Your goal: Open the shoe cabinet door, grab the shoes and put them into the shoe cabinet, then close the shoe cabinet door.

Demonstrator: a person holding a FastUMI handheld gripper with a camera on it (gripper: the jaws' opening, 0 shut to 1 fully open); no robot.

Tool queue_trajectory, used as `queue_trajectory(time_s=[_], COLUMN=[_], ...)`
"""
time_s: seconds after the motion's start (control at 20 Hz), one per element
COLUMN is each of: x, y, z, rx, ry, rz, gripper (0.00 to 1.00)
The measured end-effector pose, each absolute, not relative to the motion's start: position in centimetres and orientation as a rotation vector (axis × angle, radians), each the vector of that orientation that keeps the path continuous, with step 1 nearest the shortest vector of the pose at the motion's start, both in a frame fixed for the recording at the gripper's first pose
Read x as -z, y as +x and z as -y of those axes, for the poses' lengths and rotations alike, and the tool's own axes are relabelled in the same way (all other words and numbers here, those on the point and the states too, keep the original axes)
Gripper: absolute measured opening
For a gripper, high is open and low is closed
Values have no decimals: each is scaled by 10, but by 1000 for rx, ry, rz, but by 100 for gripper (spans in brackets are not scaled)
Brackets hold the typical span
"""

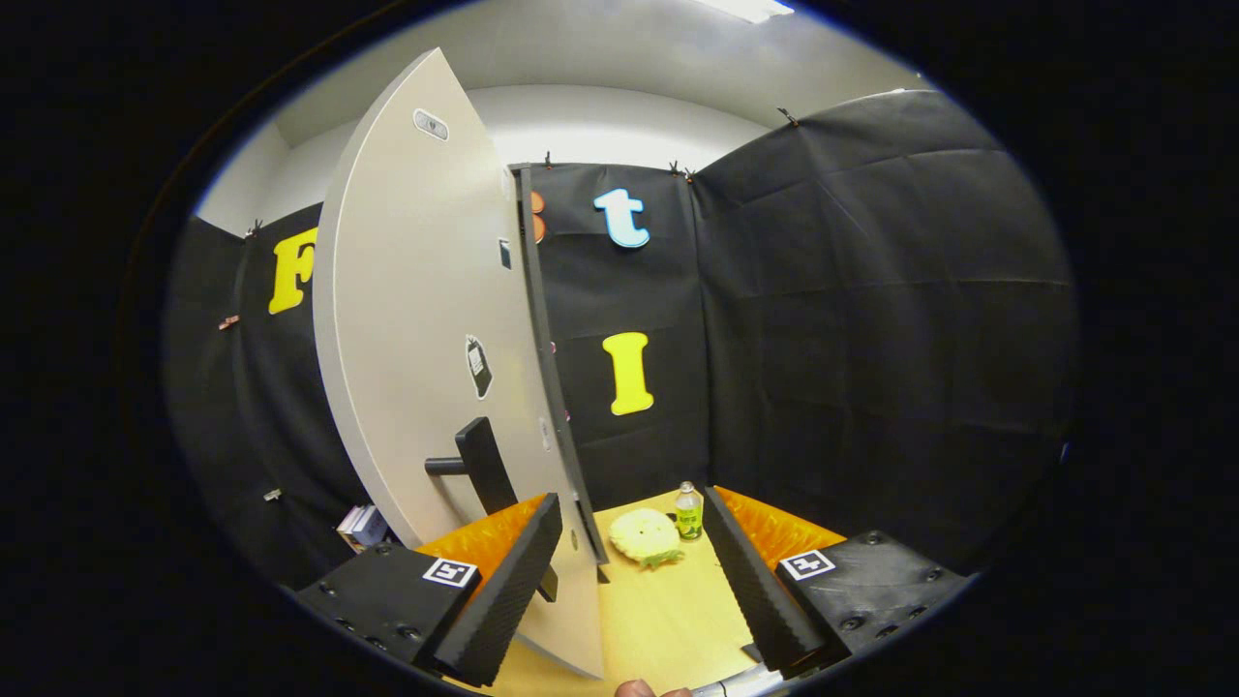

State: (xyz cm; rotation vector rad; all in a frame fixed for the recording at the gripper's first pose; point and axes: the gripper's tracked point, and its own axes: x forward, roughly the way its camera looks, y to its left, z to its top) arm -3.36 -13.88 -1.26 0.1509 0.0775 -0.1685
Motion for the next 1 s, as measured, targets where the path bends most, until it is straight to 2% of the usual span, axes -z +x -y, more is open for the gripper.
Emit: queue_trajectory(time_s=[0.65, 1.0], x=[32, 30], y=[18, 18], z=[-42, -67], rx=[-182, -192], ry=[141, 91], rz=[-141, -123], gripper=[98, 98])
